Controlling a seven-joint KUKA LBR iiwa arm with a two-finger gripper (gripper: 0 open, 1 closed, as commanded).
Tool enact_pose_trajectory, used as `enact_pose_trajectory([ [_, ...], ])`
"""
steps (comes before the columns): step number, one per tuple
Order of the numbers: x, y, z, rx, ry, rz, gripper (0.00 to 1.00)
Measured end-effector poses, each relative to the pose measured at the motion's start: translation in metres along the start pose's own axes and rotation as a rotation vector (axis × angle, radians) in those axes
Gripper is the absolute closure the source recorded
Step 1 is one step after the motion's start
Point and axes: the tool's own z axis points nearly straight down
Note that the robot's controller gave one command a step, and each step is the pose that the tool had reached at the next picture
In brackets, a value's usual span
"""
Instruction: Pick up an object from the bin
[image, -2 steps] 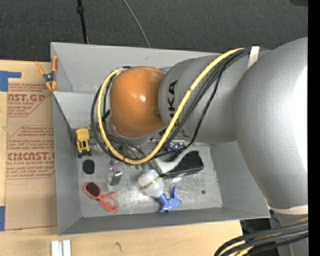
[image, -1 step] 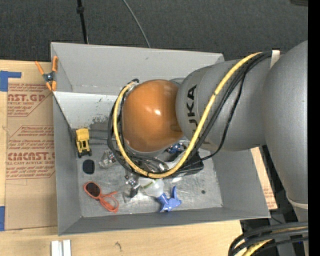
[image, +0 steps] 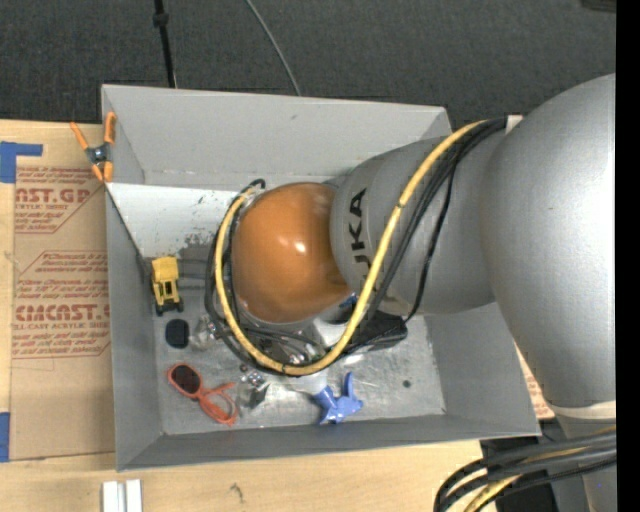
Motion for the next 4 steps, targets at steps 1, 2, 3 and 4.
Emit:
enact_pose_trajectory([
  [1,-0.009,0.031,0.059,0.003,-0.001,-0.338,1.00],
  [2,-0.009,0.031,0.059,0.002,-0.002,-0.337,1.00],
  [3,-0.006,0.021,0.042,-0.006,0.008,-0.217,1.00],
  [4,-0.023,0.018,0.025,-0.002,0.002,-0.170,1.00],
])
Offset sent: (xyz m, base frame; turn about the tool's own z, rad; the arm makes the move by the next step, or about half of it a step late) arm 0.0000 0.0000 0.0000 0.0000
